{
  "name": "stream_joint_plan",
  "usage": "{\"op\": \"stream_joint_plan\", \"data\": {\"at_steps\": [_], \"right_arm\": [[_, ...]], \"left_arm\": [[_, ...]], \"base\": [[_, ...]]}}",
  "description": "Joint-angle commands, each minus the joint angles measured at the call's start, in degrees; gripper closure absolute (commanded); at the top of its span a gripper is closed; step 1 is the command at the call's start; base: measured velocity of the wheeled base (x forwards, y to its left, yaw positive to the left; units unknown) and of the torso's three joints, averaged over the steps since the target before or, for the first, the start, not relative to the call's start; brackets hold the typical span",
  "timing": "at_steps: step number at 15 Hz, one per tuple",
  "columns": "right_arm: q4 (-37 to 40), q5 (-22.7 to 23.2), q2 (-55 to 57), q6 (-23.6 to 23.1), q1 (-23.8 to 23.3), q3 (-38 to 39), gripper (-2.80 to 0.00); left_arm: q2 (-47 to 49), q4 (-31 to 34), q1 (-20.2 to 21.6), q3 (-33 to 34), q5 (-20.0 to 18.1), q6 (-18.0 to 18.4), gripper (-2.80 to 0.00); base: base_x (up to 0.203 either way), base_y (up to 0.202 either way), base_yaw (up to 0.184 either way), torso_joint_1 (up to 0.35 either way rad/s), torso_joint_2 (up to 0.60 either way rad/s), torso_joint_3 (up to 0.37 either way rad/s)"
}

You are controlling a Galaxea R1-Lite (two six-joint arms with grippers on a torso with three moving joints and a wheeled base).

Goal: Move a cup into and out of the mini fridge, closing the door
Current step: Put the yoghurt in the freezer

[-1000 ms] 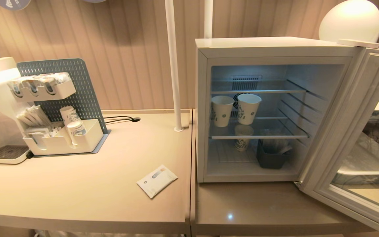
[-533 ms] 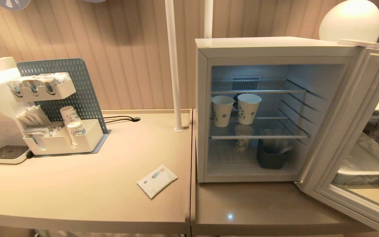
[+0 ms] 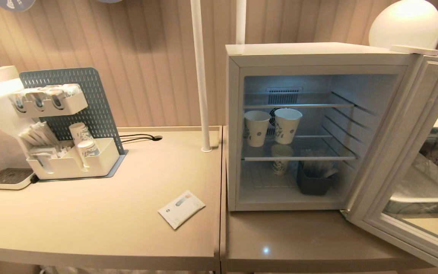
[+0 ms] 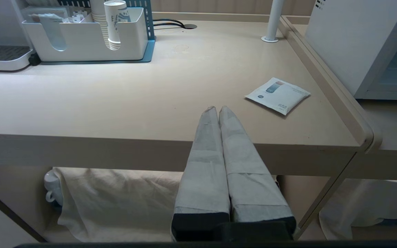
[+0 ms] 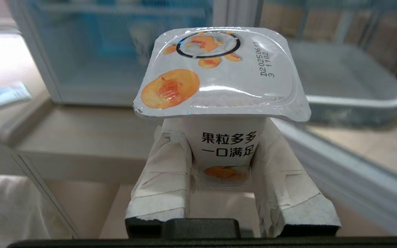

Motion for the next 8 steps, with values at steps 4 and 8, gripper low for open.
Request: {"op": "stream_joint_plan", "data": {"at_steps": [4,8], "right_arm": [[6.8,10.0,12.3,-0.2,0.0,-12.0,0.0],[-1.8,12.1,32.1,-0.1,0.1,-12.3,0.0]], "left_arm": [[0.0,0.0,0.0,0.0,0.0,0.0,0.0],[0.0,0.0,0.0,0.0,0.0,0.0,0.0]], "base": [[0.0,0.0,0.0,0.0,0.0,0.0],[0.0,0.0,0.0,0.0,0.0,0.0]]}}
